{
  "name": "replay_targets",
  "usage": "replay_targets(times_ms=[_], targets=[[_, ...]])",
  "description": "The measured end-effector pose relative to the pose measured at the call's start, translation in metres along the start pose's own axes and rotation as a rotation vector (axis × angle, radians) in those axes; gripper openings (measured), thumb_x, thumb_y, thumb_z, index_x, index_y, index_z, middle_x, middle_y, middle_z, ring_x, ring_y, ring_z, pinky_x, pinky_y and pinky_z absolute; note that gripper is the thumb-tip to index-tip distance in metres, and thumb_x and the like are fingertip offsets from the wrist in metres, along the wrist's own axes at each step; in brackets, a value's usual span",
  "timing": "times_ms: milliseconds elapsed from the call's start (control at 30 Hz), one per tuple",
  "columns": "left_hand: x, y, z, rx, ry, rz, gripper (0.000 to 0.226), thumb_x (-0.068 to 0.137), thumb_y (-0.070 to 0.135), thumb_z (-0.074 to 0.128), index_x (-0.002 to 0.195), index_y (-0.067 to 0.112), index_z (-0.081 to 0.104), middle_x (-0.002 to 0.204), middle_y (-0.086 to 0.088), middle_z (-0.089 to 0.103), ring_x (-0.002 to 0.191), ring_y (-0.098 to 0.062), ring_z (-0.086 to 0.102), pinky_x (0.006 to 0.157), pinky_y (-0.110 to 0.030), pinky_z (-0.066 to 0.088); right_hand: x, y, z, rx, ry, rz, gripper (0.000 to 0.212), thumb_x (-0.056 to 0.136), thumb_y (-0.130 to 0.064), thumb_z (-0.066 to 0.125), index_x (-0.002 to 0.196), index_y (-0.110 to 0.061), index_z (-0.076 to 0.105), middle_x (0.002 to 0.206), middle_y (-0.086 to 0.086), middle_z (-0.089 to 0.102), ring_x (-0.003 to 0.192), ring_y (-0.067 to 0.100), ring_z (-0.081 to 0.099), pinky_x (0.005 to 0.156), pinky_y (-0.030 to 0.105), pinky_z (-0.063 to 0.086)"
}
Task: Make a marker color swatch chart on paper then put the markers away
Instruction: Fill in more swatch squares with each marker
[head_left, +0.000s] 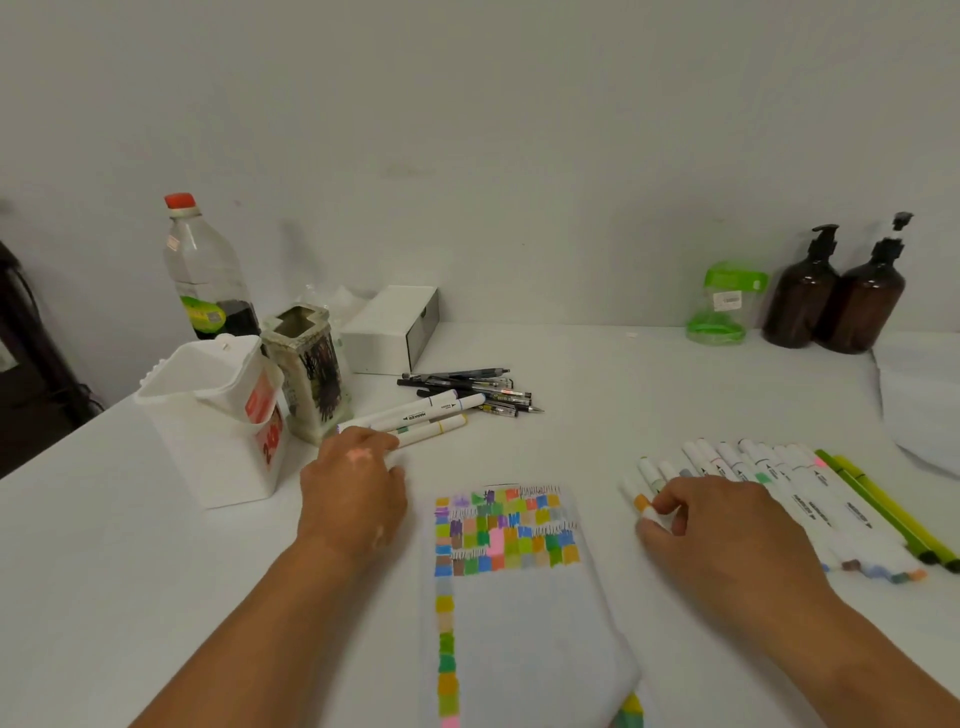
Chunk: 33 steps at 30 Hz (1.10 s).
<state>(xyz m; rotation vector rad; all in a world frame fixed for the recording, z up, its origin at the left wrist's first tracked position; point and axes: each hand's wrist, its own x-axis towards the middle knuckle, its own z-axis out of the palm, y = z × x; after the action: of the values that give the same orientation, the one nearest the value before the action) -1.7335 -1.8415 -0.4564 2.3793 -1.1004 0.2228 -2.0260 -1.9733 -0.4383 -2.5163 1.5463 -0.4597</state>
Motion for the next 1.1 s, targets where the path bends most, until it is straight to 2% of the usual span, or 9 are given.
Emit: replay_targets(times_ms=[233,400,633,733,800,867,933,1000,1100], targets=[[-0.002,0.000,0.005,0.126,-0.062,-0.079,0.046,0.098,0.033,0.051,0.143,0.025,0.046,0.143,0.000,0.045,0.138,-0.023,0.034,0.113,-0.048,0.028,-0.005,0.002,0.003,0.022,0.014,0.032,0.015,0.084,-0.053,0.064,0.093,-0.042,0.061,0.082,-0.018,0.063,0.082,0.007,0.061,0.068,0.027,0.051],[-0.002,0.000,0.005,0.115,0.028,-0.061,0.036,0.096,0.029,0.055,0.132,0.028,0.059,0.127,0.002,0.049,0.126,-0.021,0.041,0.106,-0.043,0.030,-0.006,-0.001,0.000,0.059,0.007,0.038,0.014,0.084,-0.052,0.066,0.091,-0.042,0.060,0.081,-0.019,0.063,0.083,0.006,0.060,0.064,0.026,0.046],[-0.002,0.003,0.006,0.080,-0.071,-0.003,0.023,0.101,0.031,0.051,0.121,0.034,0.063,0.121,0.007,0.060,0.115,-0.015,0.051,0.103,-0.040,0.031,-0.008,-0.006,-0.003,0.095,0.033,0.015,0.013,0.084,-0.049,0.069,0.082,-0.041,0.058,0.072,-0.018,0.062,0.074,0.000,0.056,0.059,0.025,0.042],[-0.003,0.011,0.003,-0.123,-0.026,0.020,0.020,0.100,0.030,0.056,0.117,0.031,0.066,0.111,0.008,0.064,0.106,-0.016,0.056,0.097,-0.038,0.042,-0.009,-0.008,-0.003,0.163,0.098,-0.022,0.014,0.081,-0.046,0.073,0.078,-0.041,0.060,0.065,-0.018,0.061,0.069,-0.004,0.054,0.057,0.024,0.039],[-0.006,0.021,-0.002,-0.355,-0.011,0.014,0.015,0.098,0.029,0.060,0.110,0.032,0.068,0.097,0.012,0.065,0.090,-0.010,0.057,0.078,-0.026,0.047,-0.010,-0.011,-0.002,0.214,0.127,-0.068,0.013,0.080,-0.045,0.076,0.079,-0.042,0.063,0.065,-0.018,0.061,0.068,-0.003,0.055,0.057,0.021,0.038],[-0.013,0.032,-0.008,-0.565,-0.083,-0.017,0.010,0.096,0.032,0.062,0.100,0.040,0.067,0.093,0.014,0.065,0.087,-0.007,0.058,0.067,-0.017,0.041,-0.011,-0.014,0.000,0.269,0.133,-0.131,0.013,0.080,-0.043,0.078,0.080,-0.041,0.065,0.066,-0.018,0.062,0.065,-0.001,0.056,0.061,0.022,0.042],[-0.021,0.041,-0.013,-0.769,-0.214,-0.039,0.010,0.095,0.033,0.063,0.093,0.042,0.068,0.094,0.012,0.069,0.090,-0.007,0.062,0.071,-0.020,0.046,-0.014,-0.018,0.001,0.346,0.130,-0.191,0.010,0.080,-0.041,0.078,0.081,-0.040,0.068,0.067,-0.018,0.065,0.062,0.006,0.057,0.065,0.022,0.042],[-0.029,0.049,-0.018,-0.943,-0.375,-0.003,0.013,0.095,0.030,0.063,0.091,0.041,0.068,0.097,0.008,0.074,0.088,-0.012,0.068,0.073,-0.026,0.056,-0.019,-0.024,-0.001,0.434,0.108,-0.256,0.008,0.079,-0.041,0.077,0.083,-0.040,0.070,0.072,-0.022,0.067,0.069,0.007,0.059,0.064,0.012,0.038],[-0.039,0.056,-0.020,-1.141,-0.559,0.050,0.009,0.095,0.021,0.065,0.100,0.028,0.069,0.103,-0.002,0.076,0.092,-0.020,0.073,0.077,-0.026,0.058,-0.023,-0.032,0.000,0.563,0.017,-0.310,0.013,0.078,-0.044,0.077,0.089,-0.043,0.069,0.083,-0.031,0.069,0.072,0.003,0.061,0.063,0.010,0.042]])
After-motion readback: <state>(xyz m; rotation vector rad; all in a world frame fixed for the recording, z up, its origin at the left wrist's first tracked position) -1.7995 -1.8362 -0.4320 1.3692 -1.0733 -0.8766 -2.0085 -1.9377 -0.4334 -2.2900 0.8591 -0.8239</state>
